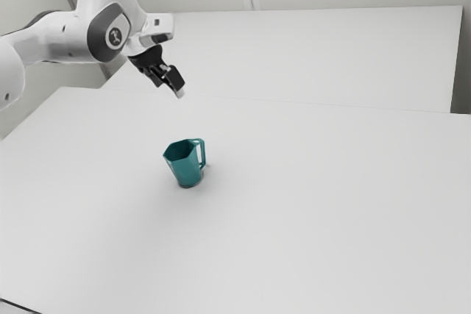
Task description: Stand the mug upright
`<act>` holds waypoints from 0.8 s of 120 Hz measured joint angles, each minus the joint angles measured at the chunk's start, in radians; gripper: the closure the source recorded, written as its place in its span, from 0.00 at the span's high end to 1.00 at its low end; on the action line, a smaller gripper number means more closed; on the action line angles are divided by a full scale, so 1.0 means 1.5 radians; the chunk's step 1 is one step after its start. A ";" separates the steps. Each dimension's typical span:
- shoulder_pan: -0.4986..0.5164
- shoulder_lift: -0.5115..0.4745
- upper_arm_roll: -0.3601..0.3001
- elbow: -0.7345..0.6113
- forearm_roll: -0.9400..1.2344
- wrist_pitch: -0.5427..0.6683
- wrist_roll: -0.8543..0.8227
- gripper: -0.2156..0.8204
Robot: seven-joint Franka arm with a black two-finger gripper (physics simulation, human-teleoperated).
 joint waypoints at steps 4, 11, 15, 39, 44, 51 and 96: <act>0.002 -0.006 -0.001 0.004 0.006 -0.008 0.000 0.72; 0.006 -0.019 -0.004 0.008 0.019 -0.019 -0.001 0.73; 0.012 -0.027 -0.009 0.015 0.031 -0.028 -0.004 0.74; 0.030 -0.048 -0.021 0.064 0.076 -0.094 -0.023 0.75; 0.031 -0.051 -0.021 0.072 0.084 -0.106 -0.027 0.76; 0.032 -0.053 -0.022 0.083 0.093 -0.120 -0.035 0.76; 0.028 -0.076 -0.047 0.139 0.144 -0.234 -0.091 0.77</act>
